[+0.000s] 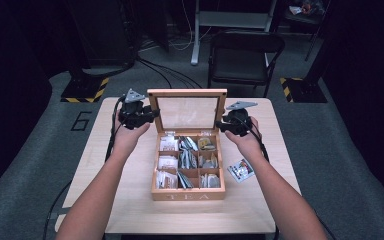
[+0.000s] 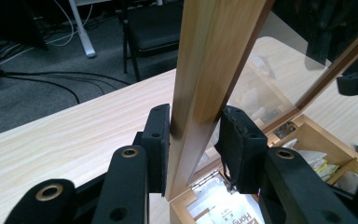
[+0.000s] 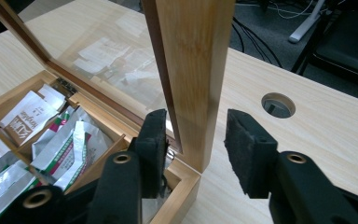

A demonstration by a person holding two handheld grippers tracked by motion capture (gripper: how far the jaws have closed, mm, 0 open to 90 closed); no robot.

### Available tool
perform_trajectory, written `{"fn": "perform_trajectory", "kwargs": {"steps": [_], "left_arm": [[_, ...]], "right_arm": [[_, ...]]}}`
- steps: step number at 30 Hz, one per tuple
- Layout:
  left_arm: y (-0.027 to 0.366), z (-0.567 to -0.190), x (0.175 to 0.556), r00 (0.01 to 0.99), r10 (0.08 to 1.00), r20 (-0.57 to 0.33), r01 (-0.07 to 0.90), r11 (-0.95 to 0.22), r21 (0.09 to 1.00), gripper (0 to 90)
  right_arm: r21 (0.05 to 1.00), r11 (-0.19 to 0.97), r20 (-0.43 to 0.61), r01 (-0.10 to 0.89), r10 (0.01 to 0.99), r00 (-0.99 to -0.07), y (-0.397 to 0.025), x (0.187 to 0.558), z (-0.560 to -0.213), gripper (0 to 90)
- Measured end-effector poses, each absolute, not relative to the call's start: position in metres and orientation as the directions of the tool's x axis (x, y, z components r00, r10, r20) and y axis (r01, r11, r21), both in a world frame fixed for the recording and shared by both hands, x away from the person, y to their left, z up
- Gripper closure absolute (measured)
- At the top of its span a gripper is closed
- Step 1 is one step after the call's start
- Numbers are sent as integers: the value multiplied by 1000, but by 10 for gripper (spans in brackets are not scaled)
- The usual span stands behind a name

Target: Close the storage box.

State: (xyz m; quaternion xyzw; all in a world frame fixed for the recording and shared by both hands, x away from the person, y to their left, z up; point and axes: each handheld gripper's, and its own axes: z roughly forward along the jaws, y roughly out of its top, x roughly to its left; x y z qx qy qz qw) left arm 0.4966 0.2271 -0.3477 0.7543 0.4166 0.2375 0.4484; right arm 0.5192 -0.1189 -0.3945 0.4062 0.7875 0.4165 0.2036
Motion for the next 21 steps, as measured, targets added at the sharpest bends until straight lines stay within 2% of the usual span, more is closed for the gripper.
{"fn": "perform_trajectory", "kwargs": {"steps": [21], "left_arm": [[229, -352, 477, 560, 829, -4, 402, -267, 876, 632]], "right_arm": [[855, 340, -45, 391, 800, -598, -123, 482, -351, 559]]}}
